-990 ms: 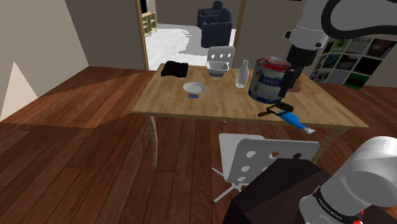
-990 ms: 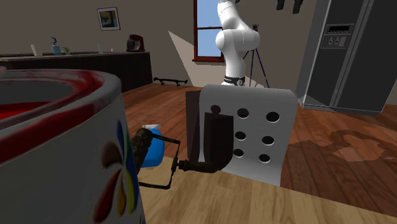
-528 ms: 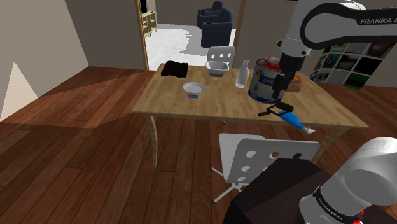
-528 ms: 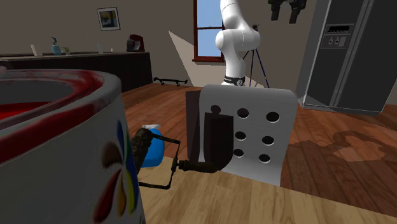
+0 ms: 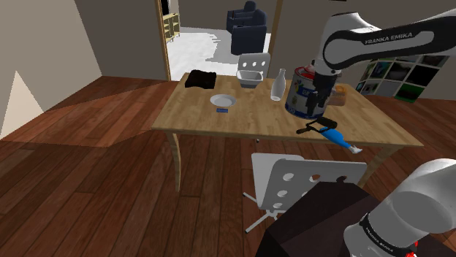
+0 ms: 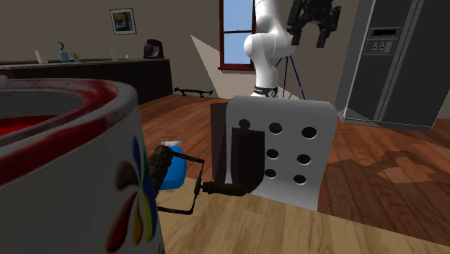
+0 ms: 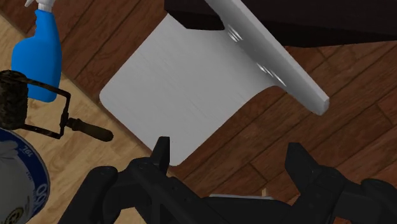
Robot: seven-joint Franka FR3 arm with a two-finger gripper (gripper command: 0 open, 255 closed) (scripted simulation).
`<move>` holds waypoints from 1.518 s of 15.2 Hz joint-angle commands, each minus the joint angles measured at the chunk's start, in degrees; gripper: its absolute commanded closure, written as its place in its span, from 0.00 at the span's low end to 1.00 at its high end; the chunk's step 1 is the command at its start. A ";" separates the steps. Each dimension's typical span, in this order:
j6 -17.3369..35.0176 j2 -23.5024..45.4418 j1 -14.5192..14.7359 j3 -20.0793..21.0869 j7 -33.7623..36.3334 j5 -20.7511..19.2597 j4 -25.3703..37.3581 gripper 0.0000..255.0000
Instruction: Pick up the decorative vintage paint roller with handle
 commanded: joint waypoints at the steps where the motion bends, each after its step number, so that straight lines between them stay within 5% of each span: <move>1: 1.97 3.65 -0.80 -1.06 -0.36 -0.58 1.18 0.00; 12: 10.73 24.90 -5.28 -6.86 -3.71 -1.27 11.07 0.00; 23: 13.78 47.27 -11.25 -10.11 -7.64 2.03 27.69 0.00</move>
